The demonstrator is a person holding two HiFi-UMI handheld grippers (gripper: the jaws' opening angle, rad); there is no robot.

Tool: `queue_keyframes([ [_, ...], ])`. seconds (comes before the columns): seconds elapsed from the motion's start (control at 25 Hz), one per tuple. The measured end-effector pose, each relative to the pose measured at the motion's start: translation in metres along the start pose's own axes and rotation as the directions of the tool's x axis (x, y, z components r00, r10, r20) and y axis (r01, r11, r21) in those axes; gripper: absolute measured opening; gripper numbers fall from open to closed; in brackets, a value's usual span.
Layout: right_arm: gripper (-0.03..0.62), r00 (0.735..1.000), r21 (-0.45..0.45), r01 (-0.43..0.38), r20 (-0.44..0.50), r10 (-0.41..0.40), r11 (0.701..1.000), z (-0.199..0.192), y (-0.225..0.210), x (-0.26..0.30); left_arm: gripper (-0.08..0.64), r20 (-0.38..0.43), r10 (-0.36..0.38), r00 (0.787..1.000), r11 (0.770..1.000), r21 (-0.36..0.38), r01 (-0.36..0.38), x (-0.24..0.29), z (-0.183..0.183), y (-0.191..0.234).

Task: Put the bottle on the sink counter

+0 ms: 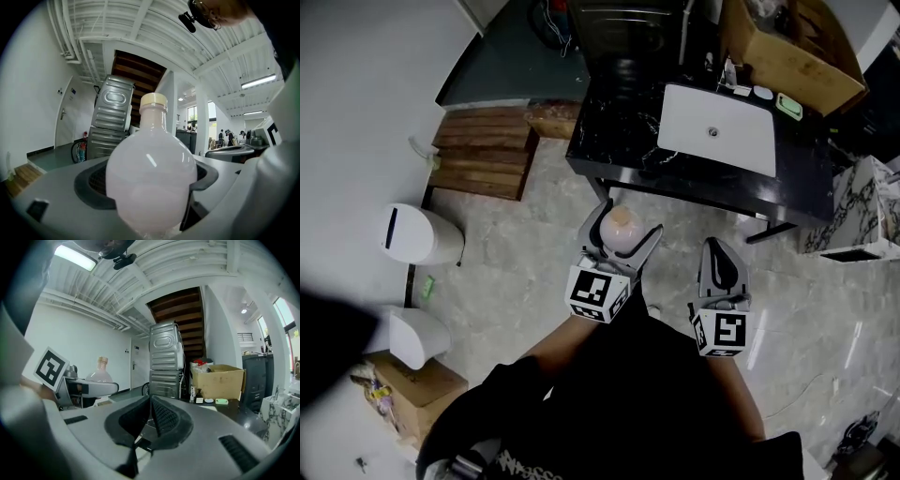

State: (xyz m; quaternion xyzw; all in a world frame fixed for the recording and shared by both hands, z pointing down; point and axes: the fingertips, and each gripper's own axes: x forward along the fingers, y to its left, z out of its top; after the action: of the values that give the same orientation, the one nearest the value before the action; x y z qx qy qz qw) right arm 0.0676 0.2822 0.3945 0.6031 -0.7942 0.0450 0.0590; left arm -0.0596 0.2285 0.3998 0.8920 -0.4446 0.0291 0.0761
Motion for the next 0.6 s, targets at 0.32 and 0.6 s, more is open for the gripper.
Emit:
queue_keyframes([
  [0.32, 0.040, 1.000, -0.022, -0.016, -0.007, 0.016, 1.000, 0.022, -0.025, 0.095, 0.410, -0.013, -0.066, 0.998, 0.998, 0.008, 0.066, 0.083, 0.012, 0.040],
  [0.6, 0.040, 1.000, -0.041, -0.022, -0.008, 0.021, 0.999, 0.047, -0.034, 0.168, 0.410, -0.040, -0.112, 0.993, 0.994, -0.006, 0.112, 0.145, 0.026, 0.089],
])
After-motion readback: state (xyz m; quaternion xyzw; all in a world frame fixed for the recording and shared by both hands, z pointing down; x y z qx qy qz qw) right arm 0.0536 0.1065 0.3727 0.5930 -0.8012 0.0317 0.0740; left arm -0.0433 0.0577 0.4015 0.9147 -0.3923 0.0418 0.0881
